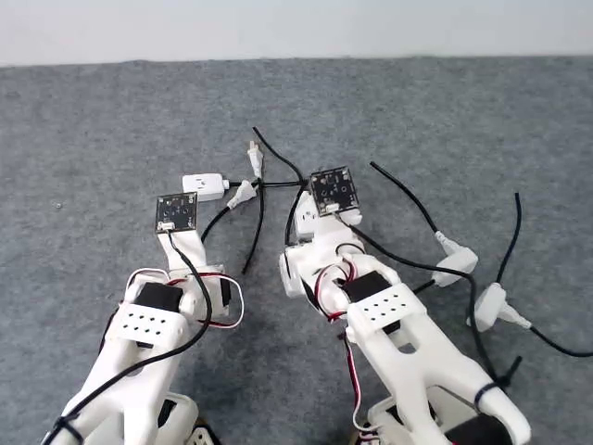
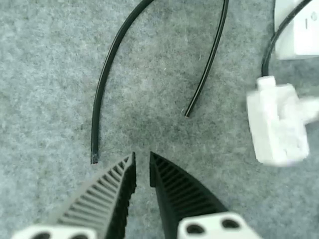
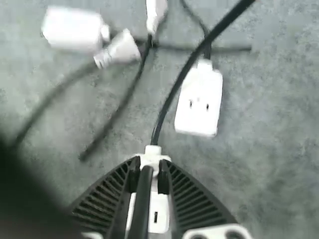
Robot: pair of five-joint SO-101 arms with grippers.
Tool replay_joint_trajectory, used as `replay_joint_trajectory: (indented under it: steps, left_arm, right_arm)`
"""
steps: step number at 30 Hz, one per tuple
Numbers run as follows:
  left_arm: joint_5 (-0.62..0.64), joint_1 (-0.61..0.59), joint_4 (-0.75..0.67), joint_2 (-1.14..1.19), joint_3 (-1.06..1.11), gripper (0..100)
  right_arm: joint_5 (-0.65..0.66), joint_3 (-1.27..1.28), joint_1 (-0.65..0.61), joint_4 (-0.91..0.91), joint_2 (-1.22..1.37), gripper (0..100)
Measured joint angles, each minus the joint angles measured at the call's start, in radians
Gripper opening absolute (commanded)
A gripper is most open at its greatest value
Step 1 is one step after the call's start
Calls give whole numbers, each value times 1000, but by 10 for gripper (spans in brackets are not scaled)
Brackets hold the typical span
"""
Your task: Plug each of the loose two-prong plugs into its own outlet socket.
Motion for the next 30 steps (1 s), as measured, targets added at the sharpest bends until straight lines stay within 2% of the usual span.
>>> replay_joint_trajectory:
  steps: [5,16,30]
  left_arm:
    - [0,0,0,0,0,43]
    - [0,0,0,0,0,43]
    - [0,0,0,0,0,43]
  right_arm:
    - [48,-2,0,21,2,8]
    - [269,-9,-49,106,-11,8]
    - [324,20,-61,209,14,9]
